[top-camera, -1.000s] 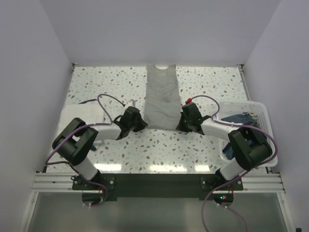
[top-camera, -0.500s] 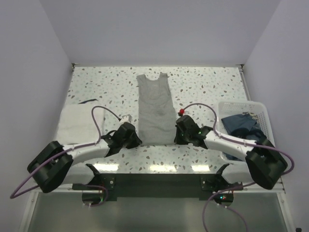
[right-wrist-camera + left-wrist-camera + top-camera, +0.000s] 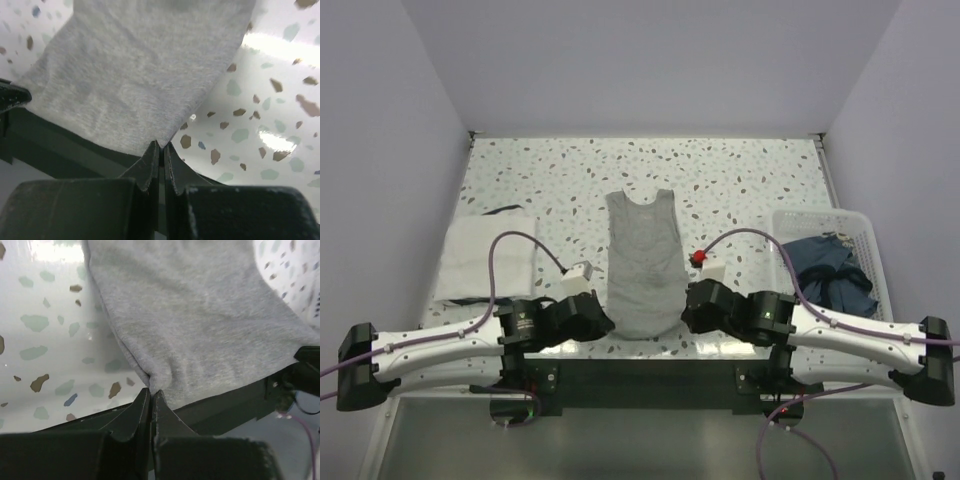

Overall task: Fold and stack the tank tops
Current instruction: Fold the tank top

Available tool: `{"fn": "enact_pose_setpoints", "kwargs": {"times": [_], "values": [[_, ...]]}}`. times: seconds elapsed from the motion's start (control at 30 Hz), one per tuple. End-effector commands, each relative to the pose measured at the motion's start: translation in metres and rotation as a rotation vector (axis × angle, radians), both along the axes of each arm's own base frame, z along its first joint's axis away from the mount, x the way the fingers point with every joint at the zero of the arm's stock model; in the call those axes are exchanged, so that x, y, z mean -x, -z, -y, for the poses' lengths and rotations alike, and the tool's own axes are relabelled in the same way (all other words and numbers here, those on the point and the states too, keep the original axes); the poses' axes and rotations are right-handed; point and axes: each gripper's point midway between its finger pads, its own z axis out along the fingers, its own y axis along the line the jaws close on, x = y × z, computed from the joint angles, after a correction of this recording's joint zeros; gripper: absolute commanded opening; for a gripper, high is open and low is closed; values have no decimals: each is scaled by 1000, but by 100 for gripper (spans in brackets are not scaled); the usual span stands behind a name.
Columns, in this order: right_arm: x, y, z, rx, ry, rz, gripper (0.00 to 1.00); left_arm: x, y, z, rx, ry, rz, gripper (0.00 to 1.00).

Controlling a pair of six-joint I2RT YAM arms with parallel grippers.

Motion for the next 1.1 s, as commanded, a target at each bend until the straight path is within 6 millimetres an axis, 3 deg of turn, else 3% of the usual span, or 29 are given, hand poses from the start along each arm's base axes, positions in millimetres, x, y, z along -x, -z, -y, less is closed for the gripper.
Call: {"fn": "enact_pose_setpoints", "kwargs": {"times": [0.0, 0.07, 0.13, 0.17, 0.23, 0.27, 0.33, 0.47, 0.53, 0.57, 0.63, 0.7, 0.73, 0.77, 0.8, 0.83, 0.87, 0.9, 0.93, 1.03, 1.07], "values": [[-35, -46, 9, 29, 114, 173, 0, -34, -57, 3, 28, -116, 152, 0], [-51, -61, 5, 56, 110, 206, 0, -54, -84, 7, 28, -162, 233, 0], [-72, -70, 2, 40, 133, 218, 0, -71, -97, 8, 2, -161, 281, 0], [-80, -72, -2, 52, 113, 225, 0, -93, -112, 8, 26, -211, 307, 0], [-102, -79, -3, 28, 136, 240, 0, -109, -123, 8, 35, -187, 352, 0], [-113, -83, -7, 44, 126, 249, 0, -128, -136, 6, 66, -229, 393, 0], [-136, -95, -10, 23, 134, 269, 0, -147, -145, 4, 56, -232, 424, 0], [-184, -89, -19, 35, 148, 256, 0, -196, -158, -3, 79, -272, 474, 0], [-210, -97, -18, 10, 162, 269, 0, -214, -164, -5, 88, -292, 490, 0], [-220, -94, -18, 9, 164, 263, 0, -232, -162, -9, 88, -320, 498, 0], [-250, -78, -13, 19, 190, 230, 0, -250, -159, -8, 101, -318, 494, 0], [-275, -85, -19, -20, 186, 236, 0, -282, -153, -13, 108, -345, 499, 0], [-294, -60, -13, 8, 205, 186, 0, -293, -149, -14, 106, -351, 495, 0], [-310, -72, -18, -27, 203, 199, 0, -321, -147, -18, 115, -375, 506, 0], [-323, -67, -18, -31, 213, 195, 0, -333, -143, -15, 119, -351, 508, 0], [-339, -44, -13, -10, 233, 157, 0, -347, -140, -16, 110, -353, 517, 0], [-356, -50, -18, -33, 237, 171, 0, -374, -127, -17, 94, -363, 512, 1], [-364, -44, -20, -36, 232, 153, 5, -386, -121, -9, 114, -307, 514, 8], [-380, -33, -19, -27, 254, 136, 7, -412, -104, -6, 122, -281, 511, 24], [-398, -23, -9, -16, 303, 121, 37, -434, -82, 2, 154, -236, 473, 50], [-401, -17, -6, -5, 308, 113, 48, -440, -74, 2, 169, -224, 469, 54]]}}
